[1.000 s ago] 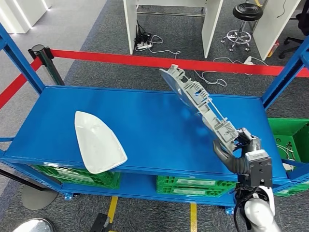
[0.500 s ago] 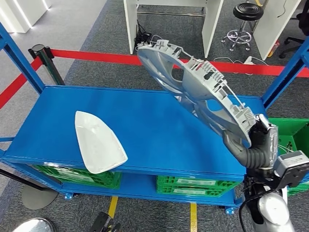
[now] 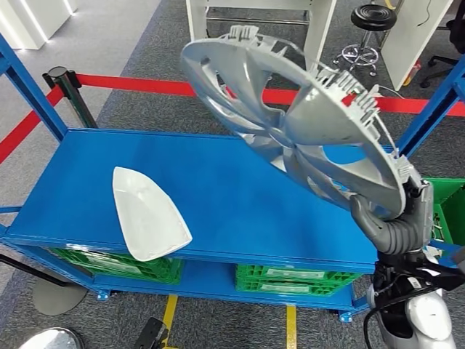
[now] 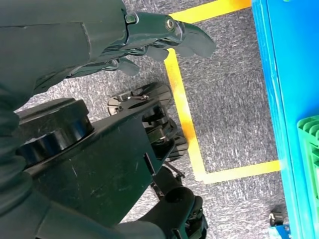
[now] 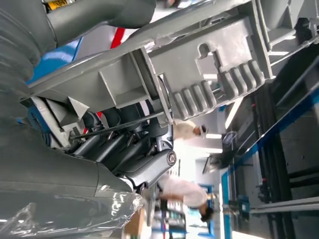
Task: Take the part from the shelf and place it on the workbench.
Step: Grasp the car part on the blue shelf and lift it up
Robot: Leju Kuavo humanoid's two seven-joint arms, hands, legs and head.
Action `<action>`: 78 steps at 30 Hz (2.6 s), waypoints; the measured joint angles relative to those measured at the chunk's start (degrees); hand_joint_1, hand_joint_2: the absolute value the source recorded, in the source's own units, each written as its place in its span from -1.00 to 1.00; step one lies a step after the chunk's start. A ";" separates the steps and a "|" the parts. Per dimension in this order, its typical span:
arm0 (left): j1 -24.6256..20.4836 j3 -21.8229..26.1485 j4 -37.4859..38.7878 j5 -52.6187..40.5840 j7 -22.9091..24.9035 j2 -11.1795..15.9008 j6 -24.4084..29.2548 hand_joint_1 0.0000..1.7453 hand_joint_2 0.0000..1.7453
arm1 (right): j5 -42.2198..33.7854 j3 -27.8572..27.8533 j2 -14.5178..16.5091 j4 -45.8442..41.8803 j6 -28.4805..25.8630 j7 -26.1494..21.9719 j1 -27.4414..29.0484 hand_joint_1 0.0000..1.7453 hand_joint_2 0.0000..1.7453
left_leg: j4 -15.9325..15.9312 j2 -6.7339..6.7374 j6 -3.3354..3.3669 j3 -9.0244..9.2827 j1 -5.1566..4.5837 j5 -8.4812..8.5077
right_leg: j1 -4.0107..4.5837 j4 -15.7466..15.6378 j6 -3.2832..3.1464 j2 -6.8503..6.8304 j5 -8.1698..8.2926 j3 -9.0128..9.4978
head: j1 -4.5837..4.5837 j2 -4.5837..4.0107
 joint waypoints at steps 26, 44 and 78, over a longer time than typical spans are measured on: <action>-0.36 3.77 -0.02 4.35 0.95 1.85 1.69 -1.00 1.00 | -4.47 -1.74 2.02 -2.31 4.86 0.43 0.26 1.00 1.00 | -1.05 0.37 0.90 -0.66 0.91 1.84 | -1.27 11.97 2.85 -0.35 -5.29 -4.02 | 0.20 -0.01; -1.03 5.04 -0.04 5.01 0.85 3.43 1.99 -1.00 1.00 | -5.75 -1.15 1.93 -0.70 5.65 -0.49 -0.01 1.00 1.00 | 5.18 0.24 1.39 1.67 -1.19 -4.43 | 0.64 2.11 -1.67 -0.05 2.83 -5.27 | -0.28 0.00; -2.60 5.85 -0.23 4.14 1.45 4.33 1.62 -1.00 1.00 | -5.02 -2.75 1.40 1.91 7.03 -1.38 2.16 1.00 1.00 | -1.59 0.33 0.01 5.01 -1.04 -3.73 | 0.52 -0.65 -0.43 -0.41 4.95 -4.53 | -0.52 0.00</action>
